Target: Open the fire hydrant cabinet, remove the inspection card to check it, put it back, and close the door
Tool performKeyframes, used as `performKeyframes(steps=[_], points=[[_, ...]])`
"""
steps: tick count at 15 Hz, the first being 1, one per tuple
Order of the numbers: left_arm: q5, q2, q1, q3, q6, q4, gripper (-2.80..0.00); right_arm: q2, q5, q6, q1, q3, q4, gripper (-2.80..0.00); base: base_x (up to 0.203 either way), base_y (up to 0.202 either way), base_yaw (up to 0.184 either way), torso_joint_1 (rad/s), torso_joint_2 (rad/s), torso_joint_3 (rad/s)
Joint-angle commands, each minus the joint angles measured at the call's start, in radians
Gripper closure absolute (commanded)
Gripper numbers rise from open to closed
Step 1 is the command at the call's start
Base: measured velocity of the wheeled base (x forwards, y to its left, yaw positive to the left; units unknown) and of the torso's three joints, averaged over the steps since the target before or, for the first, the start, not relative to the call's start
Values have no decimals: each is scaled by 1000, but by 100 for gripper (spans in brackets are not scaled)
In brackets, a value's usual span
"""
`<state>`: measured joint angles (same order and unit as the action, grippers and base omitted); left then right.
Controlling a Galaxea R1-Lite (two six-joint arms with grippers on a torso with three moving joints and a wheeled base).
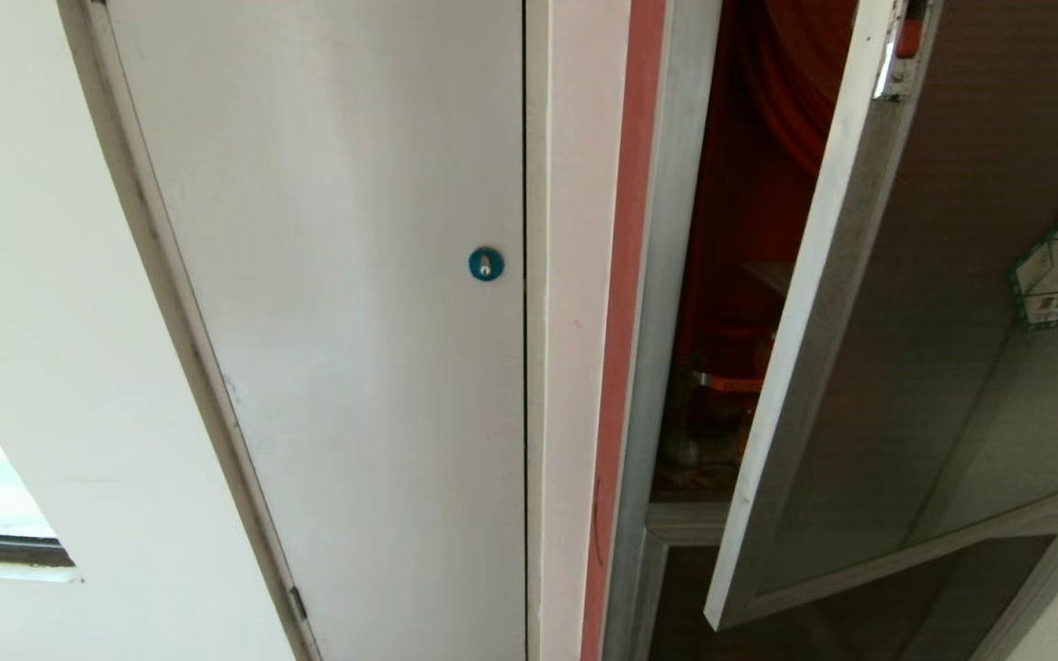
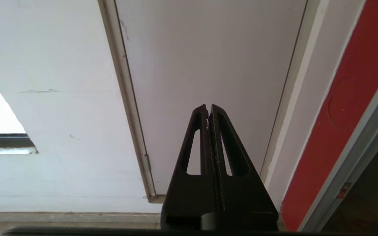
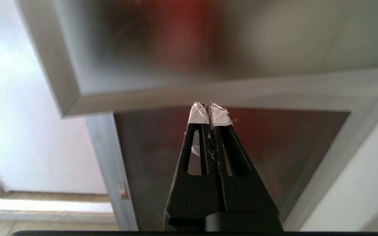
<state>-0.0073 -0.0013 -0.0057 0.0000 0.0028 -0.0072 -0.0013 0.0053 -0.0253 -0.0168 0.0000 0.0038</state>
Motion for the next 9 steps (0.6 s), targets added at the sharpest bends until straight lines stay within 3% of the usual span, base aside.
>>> performKeyframes(steps=[1,7,9], points=[[0,1,0,0,0,0,0,0,1,-1,0,1,1,0,188,0,2,2,-2,2],[0,1,0,0,-3,0,0,0,1,-1,0,2,1,0,191,0,0,4,2,2],[0,1,0,0,-3,0,0,0,1,-1,0,0,1,0,46,0,2,11,1,-1]])
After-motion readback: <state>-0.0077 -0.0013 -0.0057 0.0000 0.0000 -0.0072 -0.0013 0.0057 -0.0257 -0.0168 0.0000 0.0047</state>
